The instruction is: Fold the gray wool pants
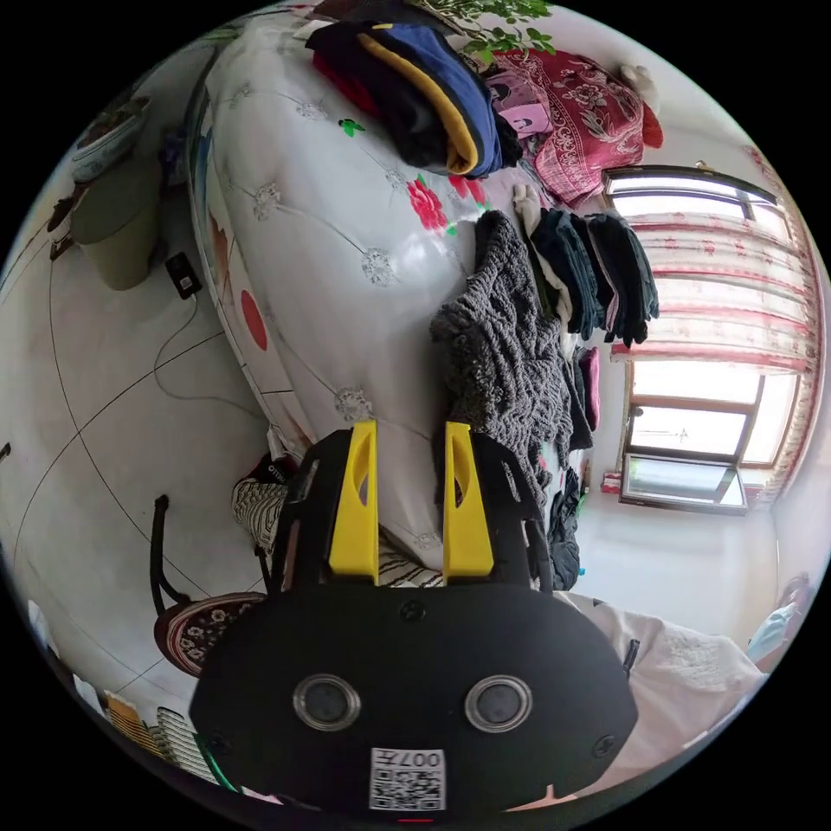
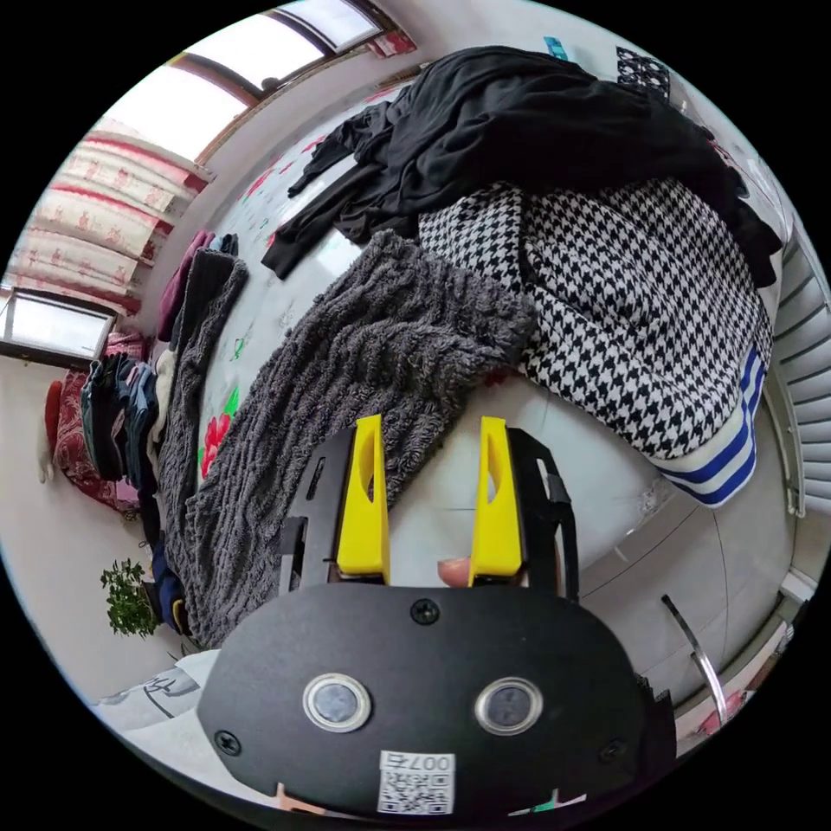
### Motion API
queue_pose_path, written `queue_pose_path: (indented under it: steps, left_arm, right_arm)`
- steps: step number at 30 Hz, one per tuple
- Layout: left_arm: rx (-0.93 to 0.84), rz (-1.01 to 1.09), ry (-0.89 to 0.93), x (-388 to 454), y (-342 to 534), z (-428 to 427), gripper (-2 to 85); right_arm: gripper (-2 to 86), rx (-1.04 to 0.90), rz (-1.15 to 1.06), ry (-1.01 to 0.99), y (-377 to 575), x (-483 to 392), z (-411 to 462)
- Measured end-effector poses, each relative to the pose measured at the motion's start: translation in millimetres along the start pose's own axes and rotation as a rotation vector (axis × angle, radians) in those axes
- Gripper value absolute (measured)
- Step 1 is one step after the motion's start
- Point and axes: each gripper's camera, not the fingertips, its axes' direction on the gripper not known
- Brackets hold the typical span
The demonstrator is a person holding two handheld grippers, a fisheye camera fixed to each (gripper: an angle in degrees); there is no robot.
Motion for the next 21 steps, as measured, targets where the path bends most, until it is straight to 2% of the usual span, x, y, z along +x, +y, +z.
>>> queue_pose_path:
  steps: [2,4,6,7,9,11,13,15,19,21]
  left_arm:
    - [-0.025,0.007,-0.005,6,-7,15,10.5]
    - [-0.029,-0.007,-0.107,14,-10,19,9.5]
    - [-0.044,0.052,-0.186,27,-11,22,7.5]
    - [-0.039,0.101,-0.162,35,-10,22,5.3]
    - [-0.022,0.122,-0.117,43,-8,20,4.7]
    - [-0.012,0.136,-0.061,46,-5,20,6.0]
    - [-0.007,0.129,-0.02,41,2,22,8.5]
    - [0.002,0.123,0.013,33,8,23,9.5]
    - [-0.01,0.102,0.036,17,20,34,11.0]
    - [0.003,0.113,0.073,17,22,37,11.5]
  right_arm:
    - [8.6,0.029,-0.008,0.034,-3,-8,3]
    - [6.5,-0.023,-0.051,-0.01,-15,-19,11]
    - [4.4,-0.037,-0.085,-0.02,-26,-32,13]
    - [3.4,-0.022,-0.127,-0.034,-33,-44,7]
    - [2.2,0.055,-0.212,-0.074,-37,-64,-20]
    - [1.4,0.246,-0.352,-0.107,-27,-88,-81]
    - [1.1,0.387,-0.436,-0.058,-13,-95,-122]
    - [0.9,0.448,-0.415,0.024,-9,-85,-140]
    - [1.1,0.182,-0.262,0.114,-27,-37,-91]
    - [1.1,0.143,-0.254,0.129,-18,-33,-73]
